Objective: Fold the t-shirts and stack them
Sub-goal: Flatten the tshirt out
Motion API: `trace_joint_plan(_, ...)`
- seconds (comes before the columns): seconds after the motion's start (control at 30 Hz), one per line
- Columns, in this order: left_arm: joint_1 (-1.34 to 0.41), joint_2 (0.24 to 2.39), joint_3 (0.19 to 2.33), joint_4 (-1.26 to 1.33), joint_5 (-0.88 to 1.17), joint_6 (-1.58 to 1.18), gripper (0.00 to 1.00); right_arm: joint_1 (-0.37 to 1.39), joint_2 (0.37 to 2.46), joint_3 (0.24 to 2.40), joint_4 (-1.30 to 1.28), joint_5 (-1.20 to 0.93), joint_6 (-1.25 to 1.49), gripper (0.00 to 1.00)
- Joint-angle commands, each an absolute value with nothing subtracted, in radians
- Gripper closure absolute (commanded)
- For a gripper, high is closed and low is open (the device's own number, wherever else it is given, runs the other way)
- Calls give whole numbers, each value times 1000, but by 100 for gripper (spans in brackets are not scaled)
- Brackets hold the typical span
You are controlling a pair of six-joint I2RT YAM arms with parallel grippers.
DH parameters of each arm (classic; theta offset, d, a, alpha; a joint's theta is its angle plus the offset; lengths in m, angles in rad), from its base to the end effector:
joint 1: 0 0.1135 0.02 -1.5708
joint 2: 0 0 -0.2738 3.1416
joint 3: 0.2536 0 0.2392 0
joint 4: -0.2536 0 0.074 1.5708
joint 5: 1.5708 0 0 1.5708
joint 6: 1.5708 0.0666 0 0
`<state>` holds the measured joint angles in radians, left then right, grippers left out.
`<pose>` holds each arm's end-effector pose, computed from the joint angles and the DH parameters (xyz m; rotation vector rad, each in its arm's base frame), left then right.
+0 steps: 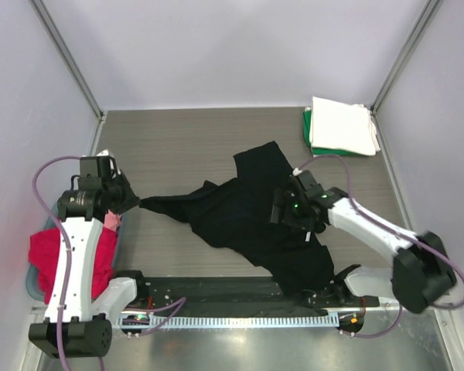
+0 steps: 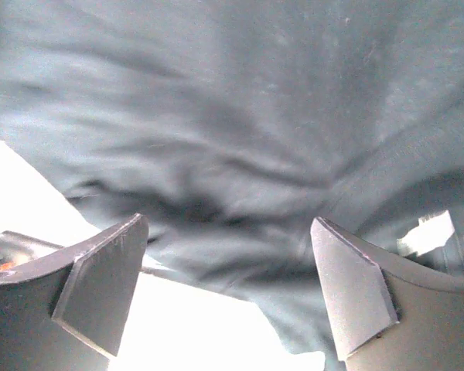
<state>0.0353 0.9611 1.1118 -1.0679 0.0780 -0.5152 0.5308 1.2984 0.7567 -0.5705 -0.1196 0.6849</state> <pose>0.1686 0.0008 0.3206 -0.6499 2.4232 -0.2972 0.2010 0.1272 0.1836 0.1758 2.7828 0.5087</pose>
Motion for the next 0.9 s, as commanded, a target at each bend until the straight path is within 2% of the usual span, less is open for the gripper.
trace_joint_plan(0.0,43,899,1161,-1103,22,-477,100,537,1114,939,-747,-31,672,7)
trace_joint_plan(0.07,44,894,1128,-1069,9,-476,100,534,1137,1047,-807,53,608,5)
trace_joint_plan(0.2,44,902,1066,-1006,37,-479,100,506,1319,1277,-802,230,513,4)
trace_joint_plan(0.3,41,882,1037,-965,48,-483,100,435,1429,1356,-668,171,439,6)
trace_joint_plan(0.37,43,865,1022,-957,25,-489,100,401,1604,1434,-640,124,417,8)
trace_joint_plan(0.43,41,851,1006,-960,-49,-506,100,370,1787,1587,-643,74,384,11)
trace_joint_plan(0.57,41,810,986,-930,-64,-514,100,362,2027,1854,-646,109,319,13)
trace_joint_plan(0.77,41,755,902,-845,-112,-554,100,324,2294,2107,-690,120,258,12)
trace_joint_plan(0.87,41,773,902,-844,-120,-555,100,318,2359,2169,-690,94,247,12)
